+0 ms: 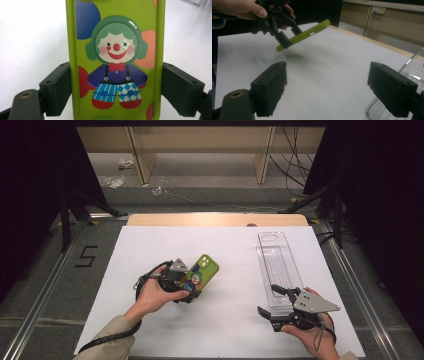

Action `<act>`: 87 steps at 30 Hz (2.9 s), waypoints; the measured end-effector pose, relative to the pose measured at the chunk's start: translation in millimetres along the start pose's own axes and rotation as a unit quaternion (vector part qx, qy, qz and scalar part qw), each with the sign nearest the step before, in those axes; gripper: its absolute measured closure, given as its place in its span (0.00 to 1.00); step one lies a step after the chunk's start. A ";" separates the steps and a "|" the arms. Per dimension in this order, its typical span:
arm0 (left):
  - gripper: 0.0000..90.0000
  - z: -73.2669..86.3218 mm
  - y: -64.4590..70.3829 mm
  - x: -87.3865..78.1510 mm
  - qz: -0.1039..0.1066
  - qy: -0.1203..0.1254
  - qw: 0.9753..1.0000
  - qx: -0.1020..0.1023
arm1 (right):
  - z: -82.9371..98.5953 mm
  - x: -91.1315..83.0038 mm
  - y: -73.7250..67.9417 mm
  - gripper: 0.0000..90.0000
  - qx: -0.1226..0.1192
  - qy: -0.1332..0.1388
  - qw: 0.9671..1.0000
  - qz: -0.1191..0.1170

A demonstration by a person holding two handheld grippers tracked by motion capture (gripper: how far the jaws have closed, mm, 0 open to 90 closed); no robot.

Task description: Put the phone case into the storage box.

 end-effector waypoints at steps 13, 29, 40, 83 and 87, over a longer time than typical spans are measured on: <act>0.18 1.8 9.1 -10.8 -0.005 0.043 0.999 -0.009 | -2.7 3.3 1.4 0.19 0.007 0.006 1.000 0.011; 0.18 7.4 15.3 -18.3 -0.009 0.069 0.998 -0.009 | -7.4 11.2 3.0 0.19 0.007 0.002 1.000 0.020; 0.18 5.9 26.7 -21.4 -0.008 0.080 0.997 -0.002 | -15.7 19.3 3.9 0.19 0.018 0.014 1.000 0.018; 0.18 -1.5 49.7 -16.9 -0.012 0.103 0.994 0.019 | -31.0 50.8 6.5 0.20 0.024 0.006 1.000 0.013; 0.18 -3.1 52.3 -16.0 -0.011 0.107 0.994 0.018 | -32.5 52.4 5.5 0.20 0.023 0.006 1.000 0.012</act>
Point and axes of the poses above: each handheld gripper's, and its own axes: x roughly forward along the jaws, z roughly out of its underside, y roughly to its right, the point moved 9 cm from there along x, roughly forward along the jaws, and after that the axes turned 9 degrees about -z, right-handed, at the moved point
